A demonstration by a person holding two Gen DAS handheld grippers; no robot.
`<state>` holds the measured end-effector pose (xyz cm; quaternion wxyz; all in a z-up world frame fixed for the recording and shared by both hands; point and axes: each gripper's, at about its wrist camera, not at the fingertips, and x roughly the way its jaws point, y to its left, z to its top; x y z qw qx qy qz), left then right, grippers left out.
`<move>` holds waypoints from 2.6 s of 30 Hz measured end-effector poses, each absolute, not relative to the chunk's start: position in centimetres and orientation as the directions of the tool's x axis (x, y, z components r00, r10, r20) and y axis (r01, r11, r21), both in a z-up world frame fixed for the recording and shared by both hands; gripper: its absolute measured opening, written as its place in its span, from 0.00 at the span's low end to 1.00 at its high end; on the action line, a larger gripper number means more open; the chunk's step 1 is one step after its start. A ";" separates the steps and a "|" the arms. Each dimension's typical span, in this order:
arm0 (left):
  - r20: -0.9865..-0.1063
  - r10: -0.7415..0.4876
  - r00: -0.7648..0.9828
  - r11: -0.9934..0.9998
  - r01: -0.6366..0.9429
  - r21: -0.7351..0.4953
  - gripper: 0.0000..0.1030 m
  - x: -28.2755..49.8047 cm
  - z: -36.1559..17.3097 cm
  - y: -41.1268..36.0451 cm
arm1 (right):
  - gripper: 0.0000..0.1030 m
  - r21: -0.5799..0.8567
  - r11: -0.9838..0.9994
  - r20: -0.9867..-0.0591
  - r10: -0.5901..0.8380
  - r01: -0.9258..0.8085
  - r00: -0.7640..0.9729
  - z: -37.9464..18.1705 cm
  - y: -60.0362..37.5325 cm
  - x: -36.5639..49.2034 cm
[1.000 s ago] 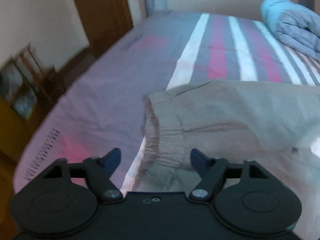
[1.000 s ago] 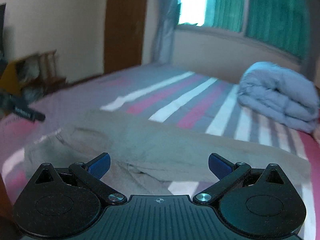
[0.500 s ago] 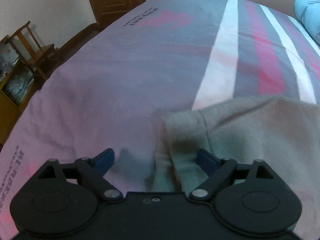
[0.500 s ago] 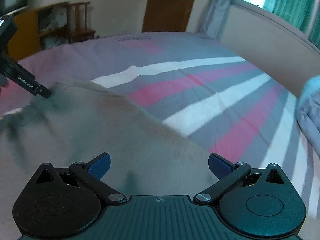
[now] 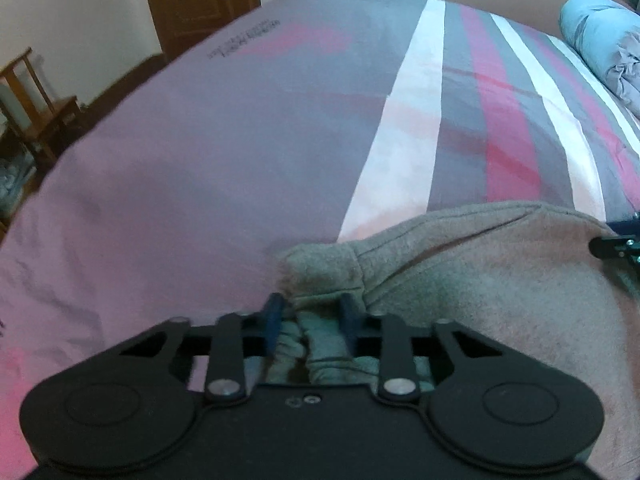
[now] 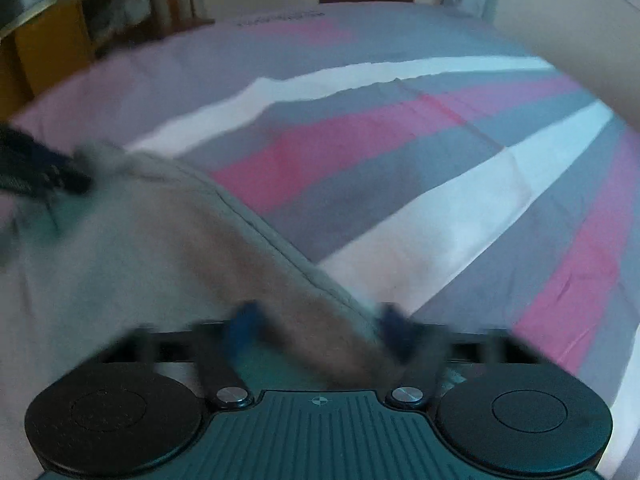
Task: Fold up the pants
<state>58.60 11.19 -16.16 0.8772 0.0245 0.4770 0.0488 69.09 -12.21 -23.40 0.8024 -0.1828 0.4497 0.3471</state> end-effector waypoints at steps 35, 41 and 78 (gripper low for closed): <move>-0.890 -0.188 0.416 0.863 -0.363 -0.352 0.31 36.0 -12.8 15.3 | 0.70 0.229 0.912 -0.828 0.367 -0.341 0.425 -15.9 -22.4 32.3; -0.873 -0.187 0.450 0.811 -0.431 -0.395 0.31 37.3 -14.8 15.1 | 0.69 0.382 0.916 -0.835 0.398 -0.122 0.380 -16.8 -26.4 33.3; -0.840 -0.089 0.536 0.855 -0.391 -0.340 0.37 33.6 -10.5 20.2 | 0.29 0.436 0.900 -0.792 0.388 -0.009 0.471 -11.8 -22.5 30.3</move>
